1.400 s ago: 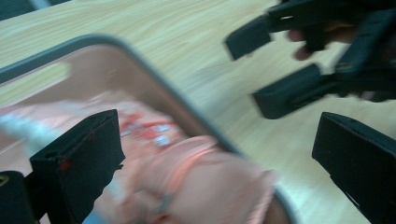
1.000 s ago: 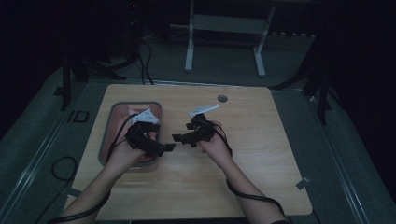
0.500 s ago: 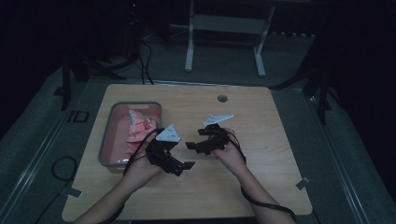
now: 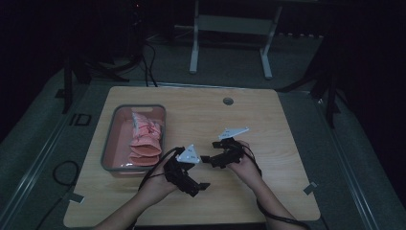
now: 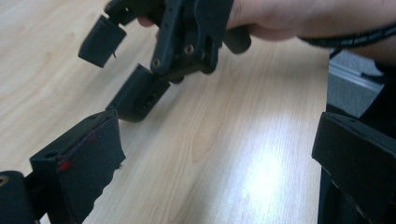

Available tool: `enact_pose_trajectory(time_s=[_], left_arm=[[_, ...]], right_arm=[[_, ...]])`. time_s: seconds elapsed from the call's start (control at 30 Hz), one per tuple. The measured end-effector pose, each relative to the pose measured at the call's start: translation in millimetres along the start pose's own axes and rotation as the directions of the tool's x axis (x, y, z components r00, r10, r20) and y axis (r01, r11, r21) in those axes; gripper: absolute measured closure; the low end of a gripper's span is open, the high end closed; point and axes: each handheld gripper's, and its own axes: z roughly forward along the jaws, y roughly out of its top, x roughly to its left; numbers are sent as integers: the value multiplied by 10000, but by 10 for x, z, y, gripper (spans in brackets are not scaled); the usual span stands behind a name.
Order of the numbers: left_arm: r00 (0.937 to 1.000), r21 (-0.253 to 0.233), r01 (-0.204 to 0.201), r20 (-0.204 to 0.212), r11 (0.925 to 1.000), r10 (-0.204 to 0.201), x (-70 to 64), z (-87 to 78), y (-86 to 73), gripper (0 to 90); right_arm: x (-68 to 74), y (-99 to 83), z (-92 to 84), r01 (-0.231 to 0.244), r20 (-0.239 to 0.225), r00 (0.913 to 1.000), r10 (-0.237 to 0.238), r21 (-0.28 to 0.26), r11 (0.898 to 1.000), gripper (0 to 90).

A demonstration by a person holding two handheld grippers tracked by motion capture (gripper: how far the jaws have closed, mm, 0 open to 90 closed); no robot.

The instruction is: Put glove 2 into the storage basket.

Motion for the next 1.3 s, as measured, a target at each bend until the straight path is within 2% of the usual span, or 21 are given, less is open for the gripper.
enact_pose_trajectory(time_s=[0.17,0.33,0.5,0.6,0.67,0.8,0.97,1.07,1.13,1.3], left_arm=[[9997,185,-125,218,9998,121,-43,138,-79,19],[9994,350,-146,332,9993,134,-61,237,-143,19],[9981,632,-579,264,9963,564,-96,365,-226,19],[9973,638,-655,364,9958,633,-110,412,-263,19],[9957,538,-868,369,9948,849,-114,438,-296,19],[9948,669,-989,293,9929,971,-103,491,-361,19],[9935,330,-1005,571,9944,985,-72,527,-429,19],[9935,432,-1040,508,9936,1018,-57,551,-461,19],[9943,415,-966,501,9945,945,-55,555,-477,19],[9950,342,-758,671,9965,734,-48,560,-499,19]], right_arm=[[-19,-109,10,31,48,10000,-32,167,9999,146],[-34,-183,3,78,15,10000,-78,114,9999,145],[-29,-288,33,299,87,9995,-302,264,9992,144],[-26,-337,44,347,50,9994,-348,295,9990,144],[-20,-370,42,430,68,9990,-432,274,9987,141],[-26,-436,7,607,178,9980,-610,157,9980,140],[-43,-544,-50,694,418,9967,-700,158,9975,140],[-60,-599,-79,780,483,9957,-788,164,9968,140],[-61,-624,-108,979,700,9927,-981,57,9952,140],[-69,-633,-157,1099,867,9905,-1072,-278,9936,139]])
